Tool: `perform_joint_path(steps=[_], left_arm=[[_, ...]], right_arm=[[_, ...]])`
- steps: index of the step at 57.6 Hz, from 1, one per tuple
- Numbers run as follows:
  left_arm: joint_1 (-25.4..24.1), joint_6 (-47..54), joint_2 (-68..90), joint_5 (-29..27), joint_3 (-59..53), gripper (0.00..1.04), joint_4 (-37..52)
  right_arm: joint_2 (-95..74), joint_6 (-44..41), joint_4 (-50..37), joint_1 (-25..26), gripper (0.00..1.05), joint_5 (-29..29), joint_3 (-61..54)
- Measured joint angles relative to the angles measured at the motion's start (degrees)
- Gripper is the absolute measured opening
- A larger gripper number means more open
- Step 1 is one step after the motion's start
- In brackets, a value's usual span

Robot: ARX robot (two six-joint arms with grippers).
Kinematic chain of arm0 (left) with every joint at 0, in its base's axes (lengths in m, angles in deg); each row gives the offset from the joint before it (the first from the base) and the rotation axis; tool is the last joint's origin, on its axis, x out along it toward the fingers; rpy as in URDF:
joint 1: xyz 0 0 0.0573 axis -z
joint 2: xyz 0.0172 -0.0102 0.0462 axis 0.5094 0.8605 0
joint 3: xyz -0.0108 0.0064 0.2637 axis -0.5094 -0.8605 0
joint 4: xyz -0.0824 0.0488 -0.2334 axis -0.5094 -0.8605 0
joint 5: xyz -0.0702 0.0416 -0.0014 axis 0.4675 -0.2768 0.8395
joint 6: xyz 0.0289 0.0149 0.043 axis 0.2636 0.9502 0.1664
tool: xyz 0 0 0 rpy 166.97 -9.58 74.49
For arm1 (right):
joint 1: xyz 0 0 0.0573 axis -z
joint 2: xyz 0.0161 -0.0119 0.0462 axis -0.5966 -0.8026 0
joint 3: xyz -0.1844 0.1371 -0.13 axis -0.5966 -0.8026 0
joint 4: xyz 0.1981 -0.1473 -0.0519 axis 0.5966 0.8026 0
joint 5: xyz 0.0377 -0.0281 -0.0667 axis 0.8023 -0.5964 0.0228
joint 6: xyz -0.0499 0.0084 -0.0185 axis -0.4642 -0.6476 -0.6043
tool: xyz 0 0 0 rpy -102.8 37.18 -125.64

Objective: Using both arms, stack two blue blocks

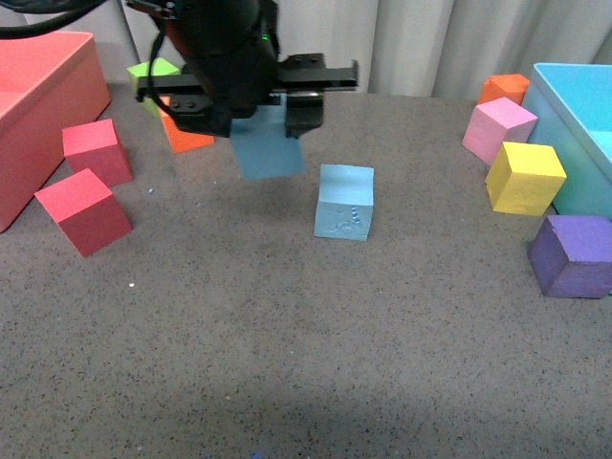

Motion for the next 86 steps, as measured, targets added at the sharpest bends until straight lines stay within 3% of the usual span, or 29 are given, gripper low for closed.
perform_joint_path(steps=[13,41,60,81,86], left_arm=[[4.13,0.83,3.34,-0.81,5.38,0.52,-2.34],[5.51,1.31,10.1,-3.41,13.46,0.52,-6.75],[5.49,1.2,10.29,-3.17,13.49,1.0,-6.82],[4.94,-0.31,2.93,-2.12,7.85,0.98,-4.98],[4.96,-0.26,-1.09,-4.94,3.37,0.98,-1.46]], right_arm=[[0.0,-0.02,0.0,0.0,0.95,0.0,0.0],[0.0,-0.02,0.0,0.0,0.95,0.02,0.0],[0.0,-0.02,0.0,0.0,0.95,0.0,0.0],[0.0,0.0,0.0,0.0,0.95,0.0,0.0],[0.0,-0.02,0.0,0.0,0.95,0.0,0.0]])
